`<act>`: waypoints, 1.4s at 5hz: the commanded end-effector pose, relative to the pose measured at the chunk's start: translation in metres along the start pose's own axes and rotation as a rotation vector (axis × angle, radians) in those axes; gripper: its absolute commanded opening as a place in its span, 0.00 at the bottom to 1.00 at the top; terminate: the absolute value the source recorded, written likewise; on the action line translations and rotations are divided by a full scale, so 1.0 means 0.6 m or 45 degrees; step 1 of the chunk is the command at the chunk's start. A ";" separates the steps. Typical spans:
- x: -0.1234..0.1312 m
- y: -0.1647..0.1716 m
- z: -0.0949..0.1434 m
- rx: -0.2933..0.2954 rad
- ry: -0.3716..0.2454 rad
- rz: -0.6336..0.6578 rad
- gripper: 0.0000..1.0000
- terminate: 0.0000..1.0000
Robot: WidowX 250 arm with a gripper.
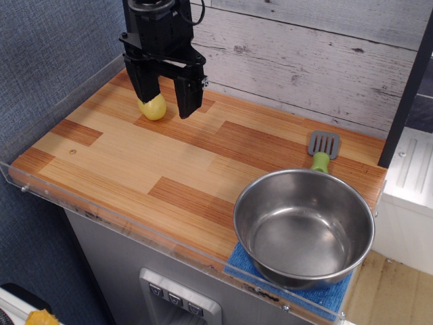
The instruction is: Put the bowl between the potato and spatula
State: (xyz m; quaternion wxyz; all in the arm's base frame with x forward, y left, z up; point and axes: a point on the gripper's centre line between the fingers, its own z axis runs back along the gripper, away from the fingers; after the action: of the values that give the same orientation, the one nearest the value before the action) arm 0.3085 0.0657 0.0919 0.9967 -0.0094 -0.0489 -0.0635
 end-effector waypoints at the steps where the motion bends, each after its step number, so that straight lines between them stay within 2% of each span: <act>1: 0.000 0.000 0.000 0.000 0.000 0.000 1.00 0.00; 2: -0.003 -0.059 0.005 -0.005 -0.006 -0.143 1.00 0.00; 3: -0.016 -0.108 0.022 0.041 -0.040 -0.271 1.00 0.00; 4: -0.035 -0.136 0.046 0.070 -0.103 -0.339 1.00 0.00; 5: -0.050 -0.155 0.052 0.050 -0.130 -0.383 1.00 0.00; 6: -0.065 -0.172 0.033 0.020 -0.086 -0.456 1.00 0.00; 7: -0.071 -0.185 -0.003 -0.059 -0.029 -0.535 1.00 0.00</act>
State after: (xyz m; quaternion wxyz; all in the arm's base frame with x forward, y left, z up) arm 0.2524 -0.0406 0.0786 0.9623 -0.0261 -0.0419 -0.2674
